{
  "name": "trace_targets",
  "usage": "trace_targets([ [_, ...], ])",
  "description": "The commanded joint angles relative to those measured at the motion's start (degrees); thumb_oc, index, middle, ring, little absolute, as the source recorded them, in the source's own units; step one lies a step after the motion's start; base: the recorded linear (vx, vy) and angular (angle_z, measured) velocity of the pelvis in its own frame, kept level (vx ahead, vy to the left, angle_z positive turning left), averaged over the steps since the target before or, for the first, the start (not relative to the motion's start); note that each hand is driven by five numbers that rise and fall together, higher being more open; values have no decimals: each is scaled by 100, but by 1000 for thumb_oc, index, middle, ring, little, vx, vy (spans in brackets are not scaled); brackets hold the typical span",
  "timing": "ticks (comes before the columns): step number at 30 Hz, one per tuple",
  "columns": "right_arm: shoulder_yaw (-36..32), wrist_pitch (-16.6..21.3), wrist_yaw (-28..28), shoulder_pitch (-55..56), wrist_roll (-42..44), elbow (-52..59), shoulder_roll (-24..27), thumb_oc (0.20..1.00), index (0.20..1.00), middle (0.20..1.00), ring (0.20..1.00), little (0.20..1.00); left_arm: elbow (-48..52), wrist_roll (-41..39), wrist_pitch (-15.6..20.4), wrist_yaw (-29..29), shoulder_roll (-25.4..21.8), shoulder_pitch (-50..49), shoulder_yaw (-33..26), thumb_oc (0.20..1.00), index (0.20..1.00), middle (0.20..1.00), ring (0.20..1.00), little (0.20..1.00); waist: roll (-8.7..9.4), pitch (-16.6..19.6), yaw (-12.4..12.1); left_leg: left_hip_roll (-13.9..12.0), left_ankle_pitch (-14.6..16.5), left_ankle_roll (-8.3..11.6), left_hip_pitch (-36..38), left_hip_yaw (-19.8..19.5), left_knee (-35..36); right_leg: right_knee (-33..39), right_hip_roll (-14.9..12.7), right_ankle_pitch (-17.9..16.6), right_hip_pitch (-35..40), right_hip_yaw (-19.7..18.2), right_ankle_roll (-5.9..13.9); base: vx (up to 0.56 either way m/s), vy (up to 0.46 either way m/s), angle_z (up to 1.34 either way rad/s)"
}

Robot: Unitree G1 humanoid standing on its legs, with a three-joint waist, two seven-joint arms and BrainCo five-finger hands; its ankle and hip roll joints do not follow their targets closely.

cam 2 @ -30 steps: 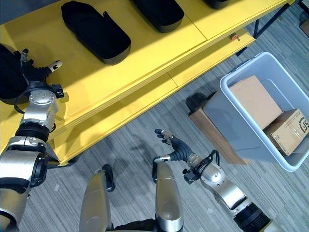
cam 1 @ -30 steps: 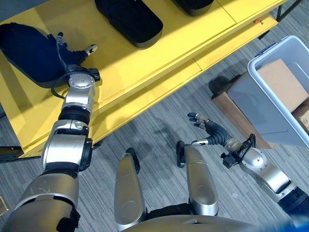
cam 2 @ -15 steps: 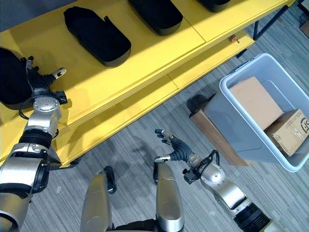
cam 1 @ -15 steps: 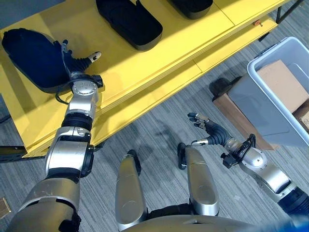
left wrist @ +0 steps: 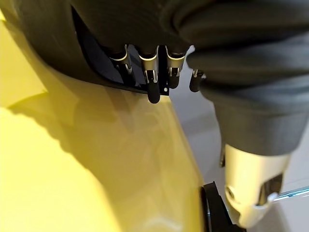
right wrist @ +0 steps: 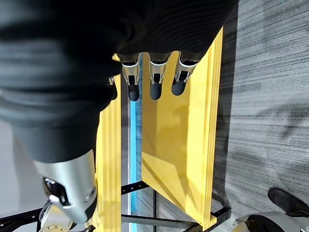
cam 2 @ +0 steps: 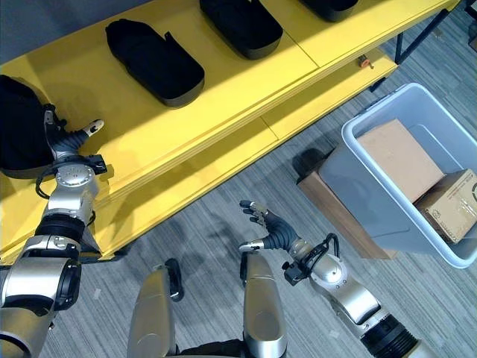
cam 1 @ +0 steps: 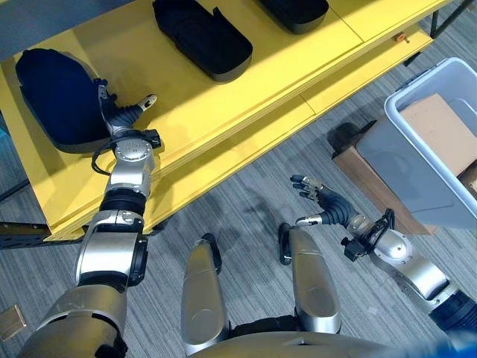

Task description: Move parts from the plastic box to the shelf.

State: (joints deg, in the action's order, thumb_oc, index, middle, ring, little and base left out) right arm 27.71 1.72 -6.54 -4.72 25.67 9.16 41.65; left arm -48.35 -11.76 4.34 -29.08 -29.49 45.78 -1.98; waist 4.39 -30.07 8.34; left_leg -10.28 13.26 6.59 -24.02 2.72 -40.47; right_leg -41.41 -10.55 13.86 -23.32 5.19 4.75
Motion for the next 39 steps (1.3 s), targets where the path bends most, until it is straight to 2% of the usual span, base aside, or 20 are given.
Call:
trace_targets([
  [1,-77,303,7,-205,119,7,-108,1000,1000,1000,1000,1000,168,-25,-62,-27,146,-497,-331,1000,1000,1000,1000,1000,89,28,-77,-443,-1411,841,642,-146,427,-602,-478,-1744,-297,-659,966,0,0,0],
  [6,-94,315,87,-288,64,29,-121,1000,1000,1000,1000,1000,827,22,41,-219,167,-369,-547,1000,1000,1000,1000,1000,70,28,-74,-435,-1415,841,666,-142,430,-607,-489,-1743,-281,-665,970,0,0,0],
  [10,-110,353,187,-509,-76,40,-204,1000,1000,1000,1000,1000,2257,451,201,-515,56,443,-500,1000,1000,1000,1000,1000,60,28,-60,-400,-1483,841,612,-135,512,-570,-530,-1795,-341,-650,958,-16,-2,3],
  [11,-110,365,198,-557,-102,53,-255,1000,1000,1000,1000,1000,2667,526,234,-533,113,609,-480,1000,1000,1000,1000,1000,42,28,-60,-386,-1490,841,606,-135,531,-546,-537,-1800,-342,-643,950,-8,-11,8],
  [12,-104,365,197,-547,-102,50,-255,1000,1000,1000,1000,1000,2671,528,229,-534,118,595,-480,1000,1000,1000,1000,1000,37,28,-62,-398,-1443,841,635,-131,515,-565,-535,-1754,-314,-634,947,-9,-14,4],
  [13,-64,369,184,-604,-136,47,-312,1000,1000,1000,1000,1000,3167,523,311,-537,318,659,-572,1000,1000,1000,1000,1000,7,28,-70,-378,-1519,841,601,-141,567,-514,-538,-1823,-342,-644,947,0,0,0],
  [14,-30,368,179,-612,-156,40,-332,1000,1000,1000,1000,1000,3376,544,340,-538,398,681,-603,1000,1000,1000,1000,1000,-14,28,-75,-389,-1462,841,652,-132,570,-528,-537,-1762,-298,-632,944,0,0,0],
  [19,90,327,142,-699,-204,41,-443,1000,1000,1000,1000,1000,4333,683,346,-395,797,494,-662,1000,1000,1000,1000,1000,-112,28,-98,-369,-1574,841,658,-137,661,-467,-519,-1838,-304,-679,931,-2,-2,1],
  [22,95,287,121,-712,-244,25,-625,1000,1000,1000,1000,1000,5067,806,266,-99,924,-161,-713,1000,1000,1000,1000,1000,-226,28,-170,-392,-1601,841,709,-138,689,-463,-494,-1835,-221,-659,914,-7,-4,2],
  [32,16,170,6,-603,-297,-1,-980,1000,1000,1000,1000,1000,5640,1005,104,340,1055,-1868,-1020,1000,1000,1000,1000,1000,-371,28,-387,-487,-1720,841,977,-49,858,-382,-464,-1868,57,-608,823,-8,-8,4],
  [39,-24,157,-30,-550,-304,29,-1039,1000,1000,1000,1000,1000,5665,942,111,417,1126,-2044,-1040,1000,1000,1000,1000,1000,-405,28,-421,-491,-1749,841,1071,-59,984,-285,-451,-1884,124,-572,795,-2,-2,1],
])
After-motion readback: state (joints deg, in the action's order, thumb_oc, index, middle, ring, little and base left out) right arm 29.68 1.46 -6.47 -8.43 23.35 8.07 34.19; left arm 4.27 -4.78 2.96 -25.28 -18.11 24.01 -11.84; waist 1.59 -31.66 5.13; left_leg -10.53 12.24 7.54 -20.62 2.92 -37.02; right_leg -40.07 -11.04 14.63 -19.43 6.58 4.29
